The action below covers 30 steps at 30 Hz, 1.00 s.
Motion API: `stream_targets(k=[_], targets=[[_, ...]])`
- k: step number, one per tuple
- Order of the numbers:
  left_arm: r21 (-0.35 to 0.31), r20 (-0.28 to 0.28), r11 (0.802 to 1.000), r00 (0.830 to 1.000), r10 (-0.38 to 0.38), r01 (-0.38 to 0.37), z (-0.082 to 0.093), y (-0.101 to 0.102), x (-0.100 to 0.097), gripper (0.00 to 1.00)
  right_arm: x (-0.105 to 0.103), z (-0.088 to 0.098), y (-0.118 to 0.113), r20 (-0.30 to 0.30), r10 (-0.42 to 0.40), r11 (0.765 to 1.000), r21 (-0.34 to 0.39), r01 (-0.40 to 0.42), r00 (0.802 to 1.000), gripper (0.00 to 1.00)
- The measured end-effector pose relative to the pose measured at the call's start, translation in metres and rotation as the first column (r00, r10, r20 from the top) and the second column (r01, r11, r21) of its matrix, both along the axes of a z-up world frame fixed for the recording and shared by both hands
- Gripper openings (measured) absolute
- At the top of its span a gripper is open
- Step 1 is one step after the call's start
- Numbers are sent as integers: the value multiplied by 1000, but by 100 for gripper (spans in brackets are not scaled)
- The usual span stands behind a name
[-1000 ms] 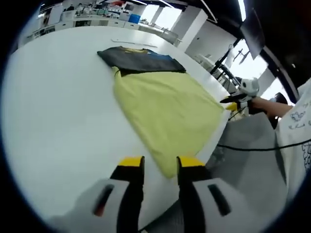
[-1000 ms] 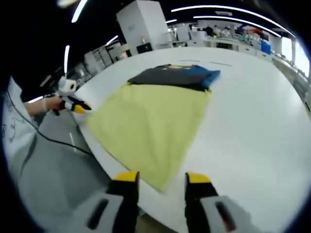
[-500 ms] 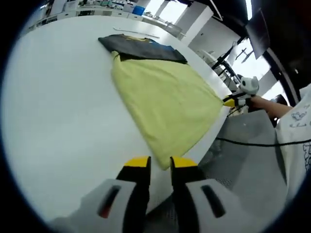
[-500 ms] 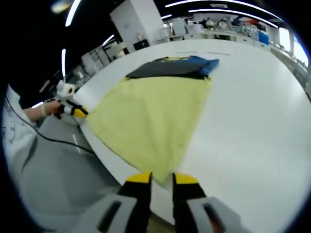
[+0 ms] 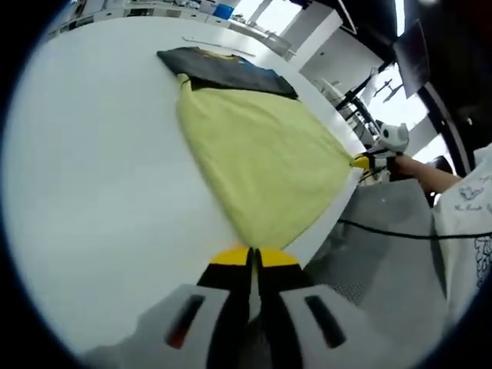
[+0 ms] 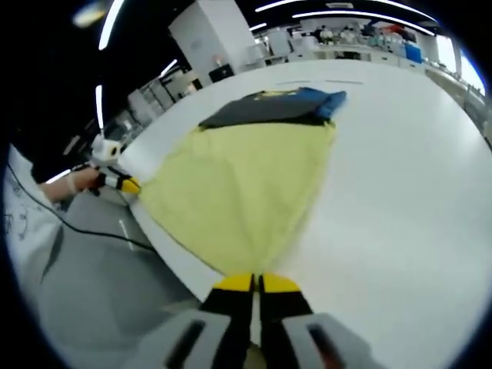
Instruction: Fold the garment on the visible template until the final outline fits inside the template.
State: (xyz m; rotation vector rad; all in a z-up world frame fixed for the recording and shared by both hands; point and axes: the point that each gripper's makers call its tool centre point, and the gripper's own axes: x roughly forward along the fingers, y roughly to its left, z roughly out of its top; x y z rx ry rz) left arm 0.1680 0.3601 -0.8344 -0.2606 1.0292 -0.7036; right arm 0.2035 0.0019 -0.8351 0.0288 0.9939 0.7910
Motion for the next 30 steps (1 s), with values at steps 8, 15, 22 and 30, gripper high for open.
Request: stream_targets(k=[8,15,22,30], targets=[[-67,-53,998,999,1,-5,15,1,-19,0,-20,20,3,-75,-25,996,89,31,997,0],[-76,-52,997,998,-35,31,31,3,-33,0,-40,40,6,-151,-57,985,152,81,987,0],[-95,-55,993,996,-76,71,50,-4,-51,0,-59,55,8,-185,-30,986,155,60,982,0],[-176,-5,984,999,-37,35,87,-6,-42,0,-48,87,5,-176,-46,970,227,86,983,0]])
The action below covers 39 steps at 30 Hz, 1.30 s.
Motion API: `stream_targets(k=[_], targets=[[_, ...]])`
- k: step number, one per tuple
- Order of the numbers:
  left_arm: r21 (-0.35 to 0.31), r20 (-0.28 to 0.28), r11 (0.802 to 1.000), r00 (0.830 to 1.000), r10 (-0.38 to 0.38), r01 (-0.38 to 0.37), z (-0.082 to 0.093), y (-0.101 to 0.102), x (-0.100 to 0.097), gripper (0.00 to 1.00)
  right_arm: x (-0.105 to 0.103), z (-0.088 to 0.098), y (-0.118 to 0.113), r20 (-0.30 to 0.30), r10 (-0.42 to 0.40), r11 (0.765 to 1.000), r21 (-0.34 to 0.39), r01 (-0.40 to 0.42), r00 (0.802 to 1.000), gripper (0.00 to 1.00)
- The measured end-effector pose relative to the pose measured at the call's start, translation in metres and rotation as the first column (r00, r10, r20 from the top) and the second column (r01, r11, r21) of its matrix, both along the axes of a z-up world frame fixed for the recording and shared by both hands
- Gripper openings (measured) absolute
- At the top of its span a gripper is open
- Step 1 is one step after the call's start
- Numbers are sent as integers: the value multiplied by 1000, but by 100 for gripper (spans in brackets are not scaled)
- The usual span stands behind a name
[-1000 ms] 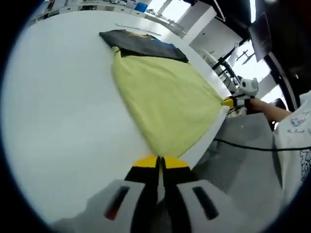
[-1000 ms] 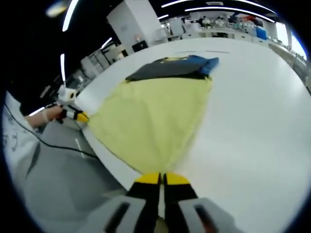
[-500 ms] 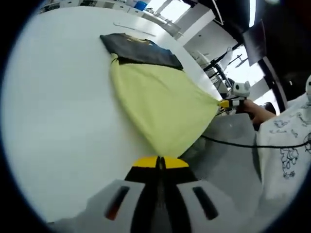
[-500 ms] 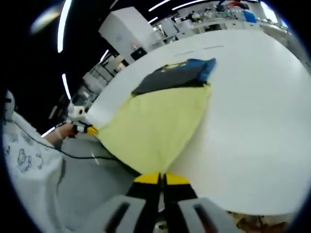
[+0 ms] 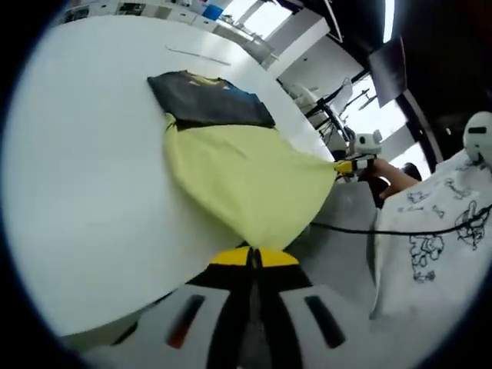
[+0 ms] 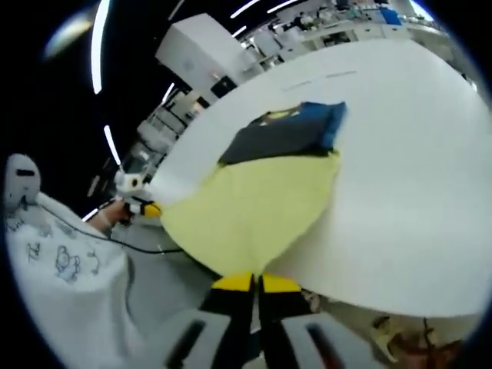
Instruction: Fold the garment on the visible template until the final outline fits inside the template.
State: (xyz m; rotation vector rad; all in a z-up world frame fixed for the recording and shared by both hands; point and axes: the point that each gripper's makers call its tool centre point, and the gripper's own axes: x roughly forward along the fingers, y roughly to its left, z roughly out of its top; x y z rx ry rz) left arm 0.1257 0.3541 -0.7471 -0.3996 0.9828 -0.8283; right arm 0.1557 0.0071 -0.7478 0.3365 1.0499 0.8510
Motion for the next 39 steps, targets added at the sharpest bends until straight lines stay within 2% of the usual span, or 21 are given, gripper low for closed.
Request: stream_targets(k=[2,5,8,15,24,27,29,32,39], targets=[[-33,37,999,999,4,-3,14,-1,8,0,7,9,-1,18,-12,1000,25,11,1000,0],[-56,63,998,998,19,-15,26,1,20,0,20,21,-2,35,-46,997,66,43,998,0],[-93,98,995,994,43,-34,41,2,41,0,29,34,5,52,-72,993,99,67,996,0],[-142,152,988,986,75,-53,54,14,93,0,58,56,15,80,-106,982,164,92,991,0],[-163,183,982,975,126,-96,57,19,158,0,128,76,22,124,-196,956,243,162,973,0],[-185,191,973,967,170,-134,59,17,179,0,148,78,24,150,-213,954,245,172,966,0],[-176,188,971,963,193,-160,55,18,191,0,163,78,23,163,-227,951,252,182,960,0],[-167,188,968,958,216,-186,50,19,207,0,191,74,20,176,-249,946,255,200,952,0],[-175,184,951,941,284,-253,42,20,246,0,240,58,14,199,-276,949,214,233,940,0]])
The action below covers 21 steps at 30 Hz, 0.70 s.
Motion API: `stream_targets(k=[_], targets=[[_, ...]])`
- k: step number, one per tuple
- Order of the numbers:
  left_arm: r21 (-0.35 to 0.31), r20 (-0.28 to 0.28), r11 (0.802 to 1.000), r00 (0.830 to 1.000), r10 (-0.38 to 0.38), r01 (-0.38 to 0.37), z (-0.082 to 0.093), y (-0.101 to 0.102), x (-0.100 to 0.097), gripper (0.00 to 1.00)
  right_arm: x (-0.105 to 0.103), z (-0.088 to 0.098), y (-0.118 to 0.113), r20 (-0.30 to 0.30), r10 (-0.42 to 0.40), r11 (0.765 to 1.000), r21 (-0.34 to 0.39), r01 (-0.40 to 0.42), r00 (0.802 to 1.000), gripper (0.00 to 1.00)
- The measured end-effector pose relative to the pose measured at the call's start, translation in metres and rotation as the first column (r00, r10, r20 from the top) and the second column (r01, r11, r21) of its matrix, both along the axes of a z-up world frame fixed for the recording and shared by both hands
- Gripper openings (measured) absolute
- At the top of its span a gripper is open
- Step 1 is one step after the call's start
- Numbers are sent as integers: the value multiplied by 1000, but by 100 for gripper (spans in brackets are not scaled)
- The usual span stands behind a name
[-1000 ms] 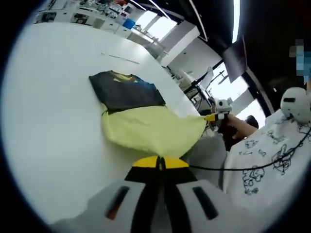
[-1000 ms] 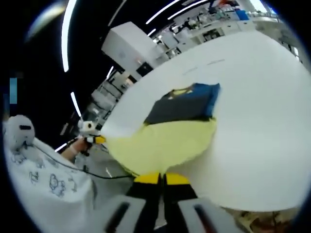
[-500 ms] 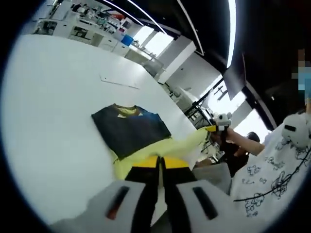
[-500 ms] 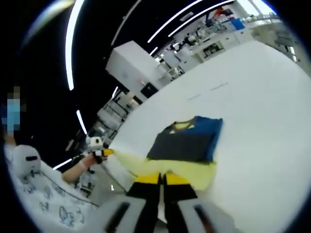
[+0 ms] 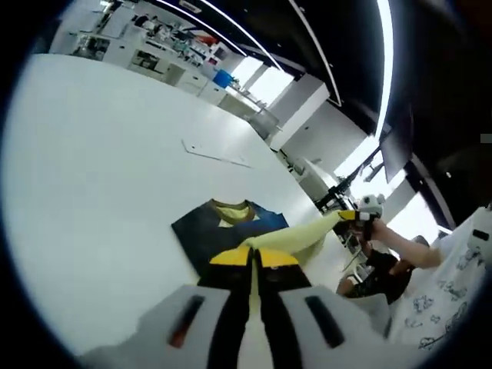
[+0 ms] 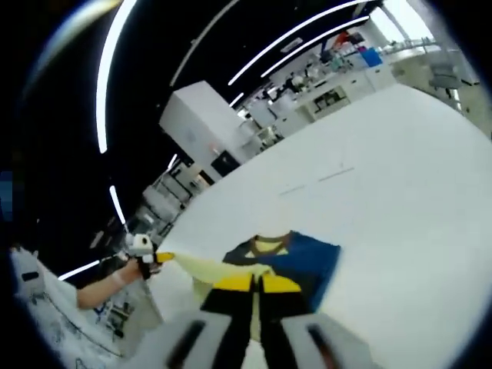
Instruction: Fold the garment on the visible template until the final outline fits inside the template.
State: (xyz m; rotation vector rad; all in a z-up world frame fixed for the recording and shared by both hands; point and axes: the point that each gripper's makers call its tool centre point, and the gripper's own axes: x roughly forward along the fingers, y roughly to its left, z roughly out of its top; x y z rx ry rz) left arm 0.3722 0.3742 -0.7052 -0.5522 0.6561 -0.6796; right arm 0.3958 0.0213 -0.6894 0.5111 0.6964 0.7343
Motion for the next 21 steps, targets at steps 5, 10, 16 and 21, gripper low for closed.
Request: stream_targets(k=[5,10,16,21], targets=[[-24,-20,997,998,67,-68,-10,1,26,0,31,-11,-4,4,-26,1000,-13,26,1000,0],[-20,-49,994,993,106,-107,-26,2,41,0,54,-24,0,5,-44,998,-33,44,999,0],[-20,-102,988,983,150,-152,-53,4,51,0,67,-51,4,-23,-54,996,-75,52,998,0],[2,-134,986,977,164,-165,-73,4,55,0,75,-72,4,-52,-61,994,-94,56,997,0]])
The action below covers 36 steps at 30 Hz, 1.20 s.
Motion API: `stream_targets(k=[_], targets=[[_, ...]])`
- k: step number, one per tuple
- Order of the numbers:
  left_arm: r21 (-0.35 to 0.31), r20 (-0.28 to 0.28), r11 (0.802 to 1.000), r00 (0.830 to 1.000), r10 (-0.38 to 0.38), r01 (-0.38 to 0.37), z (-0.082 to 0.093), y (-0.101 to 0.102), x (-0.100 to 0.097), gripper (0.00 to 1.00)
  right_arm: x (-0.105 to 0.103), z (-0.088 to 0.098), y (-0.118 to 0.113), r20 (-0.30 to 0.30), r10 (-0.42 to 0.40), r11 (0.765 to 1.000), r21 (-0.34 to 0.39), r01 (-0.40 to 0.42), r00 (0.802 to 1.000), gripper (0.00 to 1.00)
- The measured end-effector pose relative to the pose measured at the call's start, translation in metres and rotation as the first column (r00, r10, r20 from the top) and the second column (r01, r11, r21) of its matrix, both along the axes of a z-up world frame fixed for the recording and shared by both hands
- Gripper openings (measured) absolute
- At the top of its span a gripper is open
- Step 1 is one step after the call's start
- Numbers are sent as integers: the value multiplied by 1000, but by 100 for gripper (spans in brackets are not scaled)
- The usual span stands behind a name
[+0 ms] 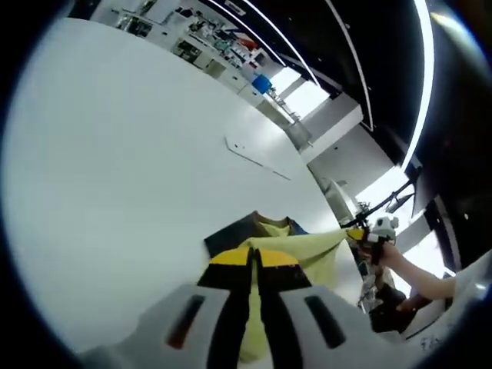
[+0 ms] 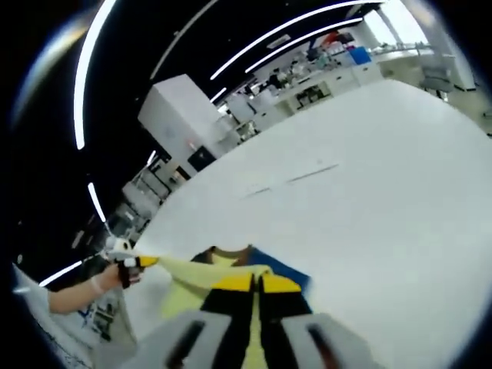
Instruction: Fold the garment on the visible template until the final outline fits inside the template.
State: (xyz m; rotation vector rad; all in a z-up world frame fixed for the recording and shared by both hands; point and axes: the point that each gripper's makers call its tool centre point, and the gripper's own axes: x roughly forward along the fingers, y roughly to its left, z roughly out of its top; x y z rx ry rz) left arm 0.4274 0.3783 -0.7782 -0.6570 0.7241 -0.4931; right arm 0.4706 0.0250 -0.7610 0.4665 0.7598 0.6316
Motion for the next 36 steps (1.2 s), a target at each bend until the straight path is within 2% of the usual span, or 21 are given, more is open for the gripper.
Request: stream_targets(k=[13,16,23,36], targets=[[52,-49,999,999,17,-14,-35,2,14,0,1,-44,1,-76,-21,998,-53,17,997,0],[52,-53,998,998,22,-19,-39,4,16,0,2,-48,1,-79,-34,998,-57,29,996,0],[101,-67,995,998,8,-1,-50,3,17,0,9,-57,0,-83,-51,996,-71,45,995,0],[124,-51,992,999,8,-2,-57,3,18,0,10,-64,-3,-78,-55,993,-113,46,995,0]])
